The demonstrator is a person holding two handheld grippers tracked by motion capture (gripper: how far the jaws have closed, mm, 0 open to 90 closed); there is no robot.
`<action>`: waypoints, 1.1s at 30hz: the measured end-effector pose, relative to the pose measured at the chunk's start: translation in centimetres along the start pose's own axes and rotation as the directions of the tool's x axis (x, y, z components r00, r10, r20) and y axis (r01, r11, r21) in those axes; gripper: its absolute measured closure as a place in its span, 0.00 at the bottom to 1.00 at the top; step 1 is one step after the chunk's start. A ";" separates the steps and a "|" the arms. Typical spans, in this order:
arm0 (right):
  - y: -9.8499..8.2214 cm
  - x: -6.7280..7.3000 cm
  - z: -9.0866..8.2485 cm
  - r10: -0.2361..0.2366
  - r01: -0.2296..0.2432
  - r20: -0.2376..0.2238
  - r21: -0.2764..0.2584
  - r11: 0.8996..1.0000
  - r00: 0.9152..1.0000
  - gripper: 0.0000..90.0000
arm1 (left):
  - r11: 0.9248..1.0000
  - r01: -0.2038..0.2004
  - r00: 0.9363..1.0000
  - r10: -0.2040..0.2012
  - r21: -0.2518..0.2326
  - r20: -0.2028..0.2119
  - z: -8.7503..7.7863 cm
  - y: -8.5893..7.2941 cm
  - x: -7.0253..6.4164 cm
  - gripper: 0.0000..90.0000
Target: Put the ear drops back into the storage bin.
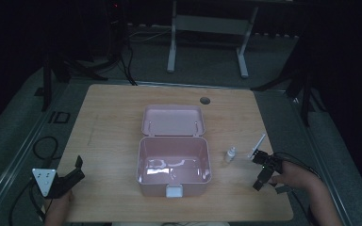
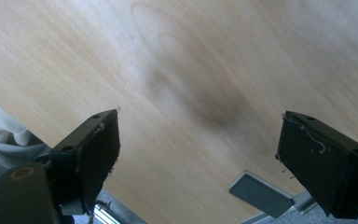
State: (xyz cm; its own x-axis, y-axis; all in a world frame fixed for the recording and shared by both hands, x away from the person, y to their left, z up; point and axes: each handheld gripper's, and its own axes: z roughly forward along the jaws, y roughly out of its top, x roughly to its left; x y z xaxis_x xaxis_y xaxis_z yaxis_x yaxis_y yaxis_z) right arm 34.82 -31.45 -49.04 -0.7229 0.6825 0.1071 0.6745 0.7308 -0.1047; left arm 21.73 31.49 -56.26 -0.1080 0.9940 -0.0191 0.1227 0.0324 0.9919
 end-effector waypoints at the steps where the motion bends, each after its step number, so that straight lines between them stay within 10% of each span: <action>1: 0.2 -0.2 -0.1 0.002 -0.002 0.001 0.003 1.000 1.000 0.14 | 1.000 0.000 1.000 0.000 0.000 0.001 0.0 0.0 0.0 0.03; 15: 4.6 0.3 -0.2 -0.035 0.035 0.008 0.043 0.998 0.999 0.15 | 1.000 -0.006 1.000 0.006 0.001 0.006 0.0 0.0 -0.1 0.03; 33: 10.5 -0.7 -0.5 0.014 -0.013 0.017 -0.070 0.997 1.000 0.31 | 1.000 -0.018 1.000 0.018 0.001 0.022 0.1 0.0 -0.2 0.03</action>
State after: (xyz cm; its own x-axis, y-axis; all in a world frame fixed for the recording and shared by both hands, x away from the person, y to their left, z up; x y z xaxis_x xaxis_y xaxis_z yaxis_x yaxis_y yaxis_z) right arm 42.51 -24.21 -49.71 -0.7160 0.6924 0.0891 0.6923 0.7206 -0.0366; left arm 21.84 31.28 -56.29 -0.0842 0.9964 -0.0039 0.1261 0.0145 0.9919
